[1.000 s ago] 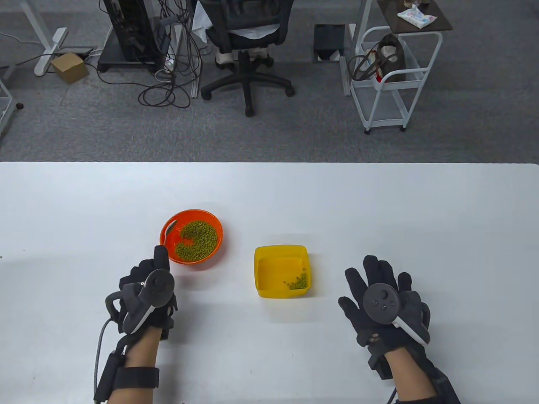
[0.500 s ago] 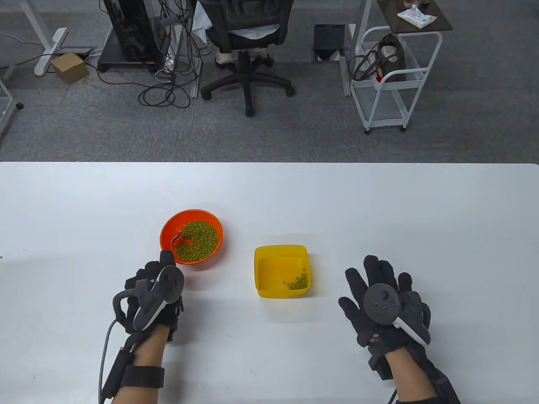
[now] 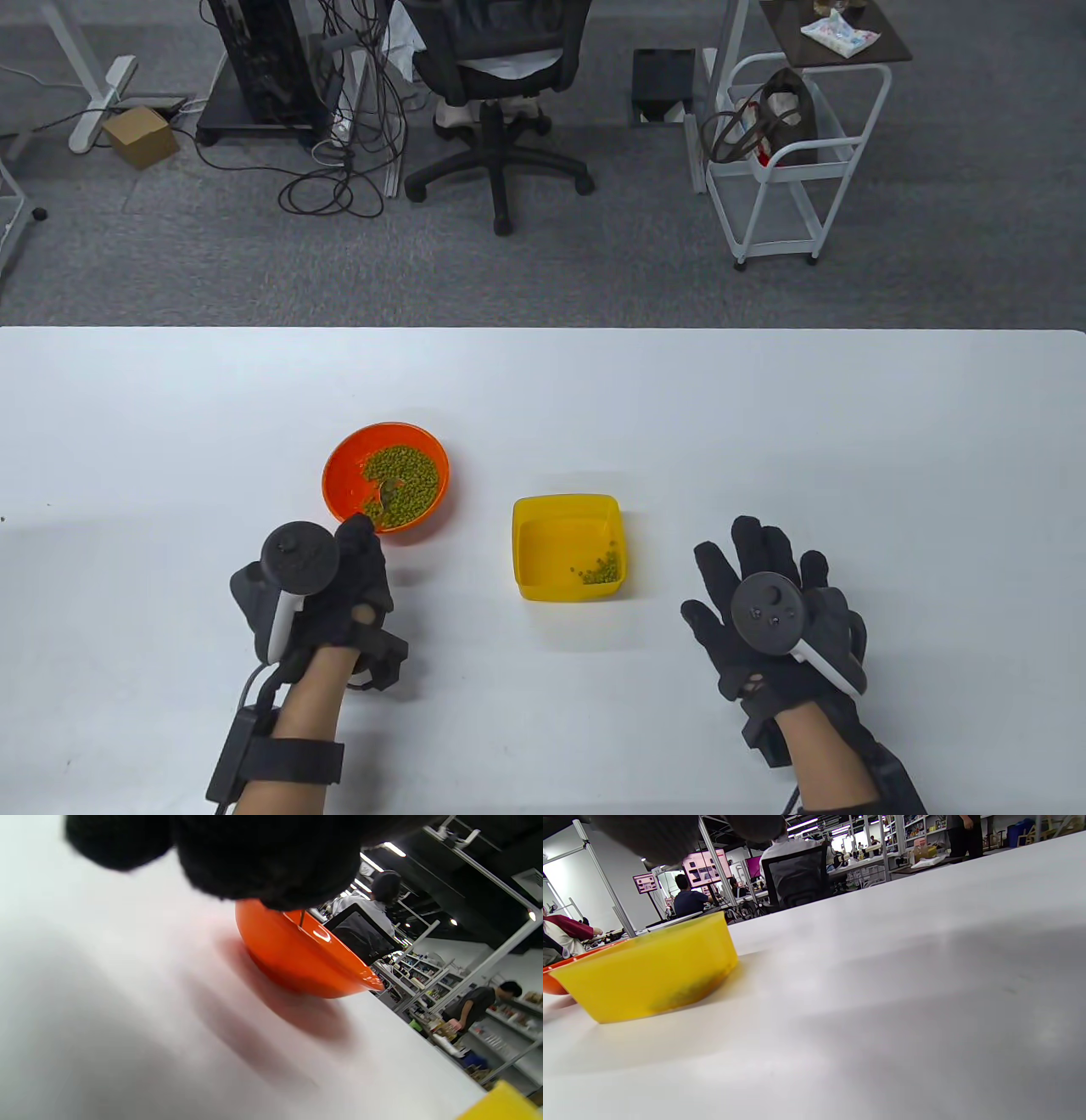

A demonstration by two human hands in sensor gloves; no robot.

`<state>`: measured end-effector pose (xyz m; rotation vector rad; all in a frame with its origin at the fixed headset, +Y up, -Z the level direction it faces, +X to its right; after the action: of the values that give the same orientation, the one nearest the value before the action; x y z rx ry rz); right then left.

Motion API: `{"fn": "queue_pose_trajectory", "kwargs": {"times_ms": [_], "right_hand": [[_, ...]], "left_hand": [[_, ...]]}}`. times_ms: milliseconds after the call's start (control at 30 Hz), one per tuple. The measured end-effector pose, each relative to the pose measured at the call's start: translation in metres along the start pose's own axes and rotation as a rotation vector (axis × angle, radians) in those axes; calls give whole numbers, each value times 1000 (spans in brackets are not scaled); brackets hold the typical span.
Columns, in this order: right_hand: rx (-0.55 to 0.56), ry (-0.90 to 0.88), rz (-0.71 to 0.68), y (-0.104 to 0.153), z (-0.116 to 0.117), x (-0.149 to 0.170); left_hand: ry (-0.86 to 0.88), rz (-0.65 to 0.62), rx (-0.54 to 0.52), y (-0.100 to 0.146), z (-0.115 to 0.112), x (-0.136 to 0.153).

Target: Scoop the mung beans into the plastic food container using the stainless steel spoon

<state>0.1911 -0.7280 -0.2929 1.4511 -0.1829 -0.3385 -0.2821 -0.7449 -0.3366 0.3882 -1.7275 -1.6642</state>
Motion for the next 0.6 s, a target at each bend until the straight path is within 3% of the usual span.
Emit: {"fn": "queue_pose_trajectory", "kwargs": {"times_ms": [367, 600], "right_hand": [[-12, -10, 4, 0, 1, 0], [-13, -17, 5, 0, 1, 1]], "left_hand": [[561, 163, 215, -9, -26, 41], [596, 176, 164, -9, -17, 50]]}}
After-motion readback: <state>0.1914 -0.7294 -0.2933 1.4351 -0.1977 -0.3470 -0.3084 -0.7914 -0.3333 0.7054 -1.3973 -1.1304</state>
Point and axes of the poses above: the tracker on the back of each hand, its own x axis roughly to the little-finger side, its own y axis roughly from the fingertips to the wrist, z = x × y, the point moved 5 cm from there along -y, roughly from the wrist to the fingertips, and after that the axes turned 2 degrees about -y, right-handed, at the moved point
